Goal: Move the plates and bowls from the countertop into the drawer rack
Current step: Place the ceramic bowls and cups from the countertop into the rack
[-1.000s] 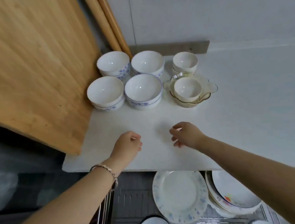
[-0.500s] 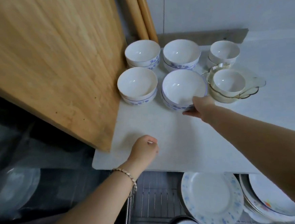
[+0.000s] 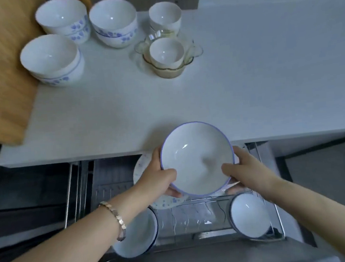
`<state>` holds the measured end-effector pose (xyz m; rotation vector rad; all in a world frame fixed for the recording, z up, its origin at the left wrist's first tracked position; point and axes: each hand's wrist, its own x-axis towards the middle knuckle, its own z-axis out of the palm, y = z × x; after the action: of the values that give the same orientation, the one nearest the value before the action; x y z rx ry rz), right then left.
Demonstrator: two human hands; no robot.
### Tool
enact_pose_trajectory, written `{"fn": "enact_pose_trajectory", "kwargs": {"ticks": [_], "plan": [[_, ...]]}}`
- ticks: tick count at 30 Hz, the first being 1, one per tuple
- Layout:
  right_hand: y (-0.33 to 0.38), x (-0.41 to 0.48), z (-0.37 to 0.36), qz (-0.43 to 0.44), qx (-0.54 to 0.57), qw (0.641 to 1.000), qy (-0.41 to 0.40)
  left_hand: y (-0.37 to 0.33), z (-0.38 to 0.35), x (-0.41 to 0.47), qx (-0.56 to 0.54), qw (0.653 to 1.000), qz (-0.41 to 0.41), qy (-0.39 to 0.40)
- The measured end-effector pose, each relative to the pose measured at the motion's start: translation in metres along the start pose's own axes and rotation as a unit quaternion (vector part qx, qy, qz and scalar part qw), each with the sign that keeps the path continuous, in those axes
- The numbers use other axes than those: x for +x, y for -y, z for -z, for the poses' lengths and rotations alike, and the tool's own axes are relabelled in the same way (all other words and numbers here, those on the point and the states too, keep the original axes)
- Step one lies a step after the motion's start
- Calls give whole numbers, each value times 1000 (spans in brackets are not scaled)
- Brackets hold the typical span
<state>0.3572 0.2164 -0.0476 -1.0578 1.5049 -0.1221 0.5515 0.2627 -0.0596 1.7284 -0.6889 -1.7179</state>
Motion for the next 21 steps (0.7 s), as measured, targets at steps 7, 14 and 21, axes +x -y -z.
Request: {"fn": "enact_pose_trajectory", "kwargs": {"ticks": [7, 14, 21], "plan": [[-128, 16, 90, -28, -178, 983, -24, 79, -143, 21, 92, 987, 63, 115], [-211, 31, 137, -71, -267, 961, -9, 139, -185, 69, 94, 975, 166, 112], [-241, 65, 141, -34, -325, 944, 38, 192, -226, 128, 382, 905, 183, 37]]}}
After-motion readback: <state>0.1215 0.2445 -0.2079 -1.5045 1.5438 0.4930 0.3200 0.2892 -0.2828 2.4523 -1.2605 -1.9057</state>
